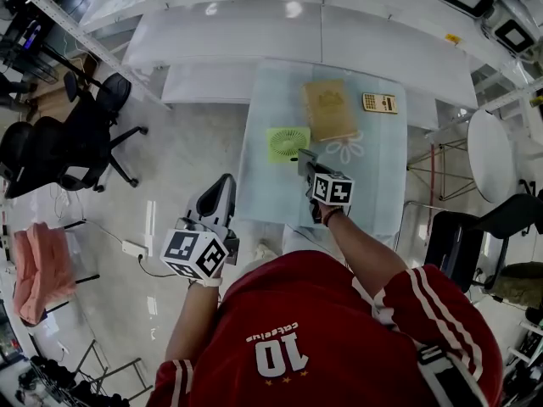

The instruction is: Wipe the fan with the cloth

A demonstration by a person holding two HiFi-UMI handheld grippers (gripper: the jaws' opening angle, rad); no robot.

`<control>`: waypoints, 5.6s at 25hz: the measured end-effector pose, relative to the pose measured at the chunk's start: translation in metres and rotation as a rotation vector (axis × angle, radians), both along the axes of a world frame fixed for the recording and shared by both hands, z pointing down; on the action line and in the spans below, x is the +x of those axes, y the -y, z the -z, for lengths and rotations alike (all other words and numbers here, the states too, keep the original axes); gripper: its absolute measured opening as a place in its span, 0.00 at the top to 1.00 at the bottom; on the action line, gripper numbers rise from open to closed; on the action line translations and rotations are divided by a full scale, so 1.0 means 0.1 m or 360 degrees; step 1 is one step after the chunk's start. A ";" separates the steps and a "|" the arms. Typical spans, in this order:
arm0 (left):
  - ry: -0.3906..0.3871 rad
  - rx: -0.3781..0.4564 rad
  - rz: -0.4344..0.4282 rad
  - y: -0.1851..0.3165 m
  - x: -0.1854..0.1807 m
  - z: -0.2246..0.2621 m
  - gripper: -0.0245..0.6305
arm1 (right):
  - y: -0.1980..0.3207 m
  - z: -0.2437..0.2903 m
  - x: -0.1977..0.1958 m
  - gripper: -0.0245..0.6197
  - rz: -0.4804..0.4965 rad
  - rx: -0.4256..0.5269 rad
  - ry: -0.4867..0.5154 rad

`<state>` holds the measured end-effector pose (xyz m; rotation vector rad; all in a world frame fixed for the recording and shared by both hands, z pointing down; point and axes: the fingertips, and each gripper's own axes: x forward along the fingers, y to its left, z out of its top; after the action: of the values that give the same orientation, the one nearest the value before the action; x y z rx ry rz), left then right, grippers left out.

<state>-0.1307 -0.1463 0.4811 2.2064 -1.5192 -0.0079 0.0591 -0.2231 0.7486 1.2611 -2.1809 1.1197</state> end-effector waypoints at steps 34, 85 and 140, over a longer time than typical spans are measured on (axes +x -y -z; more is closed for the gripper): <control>0.0120 -0.0103 0.0309 -0.26 -0.57 -0.10 0.96 | 0.05 -0.40 -1.00 0.93 0.0348 -0.0144 0.0050; 0.0034 -0.0063 0.0004 0.59 0.40 -0.17 0.96 | 0.25 -0.47 0.56 0.93 -0.0064 -0.0196 -0.0009; -0.0012 0.0529 -0.0387 -1.62 0.34 1.38 0.96 | -2.29 3.80 0.42 0.92 0.0121 0.1030 0.0089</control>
<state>-0.0963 0.0161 0.3426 2.6370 -1.3115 -0.2053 0.1009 0.0057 0.3688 1.3733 -2.7220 0.4186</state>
